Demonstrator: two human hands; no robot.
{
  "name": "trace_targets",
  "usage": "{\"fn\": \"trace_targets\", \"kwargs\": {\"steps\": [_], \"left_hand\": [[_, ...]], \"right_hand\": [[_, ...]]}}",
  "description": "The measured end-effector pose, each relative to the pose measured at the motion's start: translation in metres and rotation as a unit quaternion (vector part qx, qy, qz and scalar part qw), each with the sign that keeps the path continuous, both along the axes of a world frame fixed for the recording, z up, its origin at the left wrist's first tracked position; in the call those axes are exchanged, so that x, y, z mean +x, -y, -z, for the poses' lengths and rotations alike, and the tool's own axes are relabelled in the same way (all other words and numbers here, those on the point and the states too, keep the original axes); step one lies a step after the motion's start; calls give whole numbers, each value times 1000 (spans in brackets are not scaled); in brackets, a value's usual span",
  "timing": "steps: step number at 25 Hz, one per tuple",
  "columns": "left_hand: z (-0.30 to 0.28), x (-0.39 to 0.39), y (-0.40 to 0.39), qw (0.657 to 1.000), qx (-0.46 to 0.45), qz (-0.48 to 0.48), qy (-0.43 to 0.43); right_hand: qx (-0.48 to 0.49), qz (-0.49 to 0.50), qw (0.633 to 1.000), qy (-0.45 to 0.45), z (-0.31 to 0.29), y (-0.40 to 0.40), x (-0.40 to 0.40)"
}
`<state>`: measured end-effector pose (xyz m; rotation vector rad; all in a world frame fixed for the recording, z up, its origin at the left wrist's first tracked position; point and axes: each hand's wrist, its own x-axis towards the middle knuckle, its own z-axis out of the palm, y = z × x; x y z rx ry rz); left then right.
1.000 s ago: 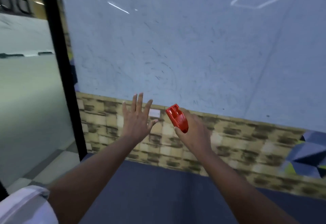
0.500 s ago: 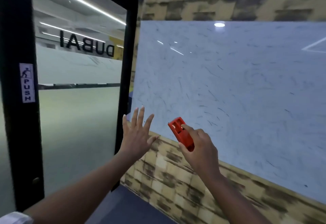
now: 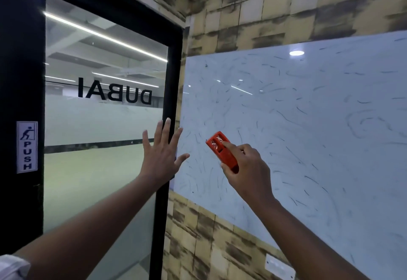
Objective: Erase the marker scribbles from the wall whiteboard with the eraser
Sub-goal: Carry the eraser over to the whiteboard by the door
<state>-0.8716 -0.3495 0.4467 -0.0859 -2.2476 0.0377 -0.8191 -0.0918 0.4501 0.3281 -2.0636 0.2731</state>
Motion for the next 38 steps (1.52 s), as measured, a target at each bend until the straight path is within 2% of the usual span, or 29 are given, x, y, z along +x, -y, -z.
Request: {"fn": "trace_targets", "kwargs": {"steps": [8, 21, 26, 31, 35, 38], "left_hand": [[-22, -88, 13, 999, 28, -19, -33], [-71, -287, 139, 992, 19, 4, -122], [-82, -358, 179, 993, 28, 18, -110], [-100, -412, 193, 983, 66, 103, -138], [-105, -468, 187, 985, 71, 102, -122], [-104, -506, 181, 990, 32, 87, -103]], "right_hand": [[23, -17, 998, -54, -43, 5, -121], [130, 19, 981, -140, -113, 104, -319], [145, 37, 974, -170, -140, 137, -390], [164, 45, 964, -206, -158, 154, -450], [148, 31, 966, -209, -159, 162, -506], [152, 31, 963, -219, -160, 161, -544]]}}
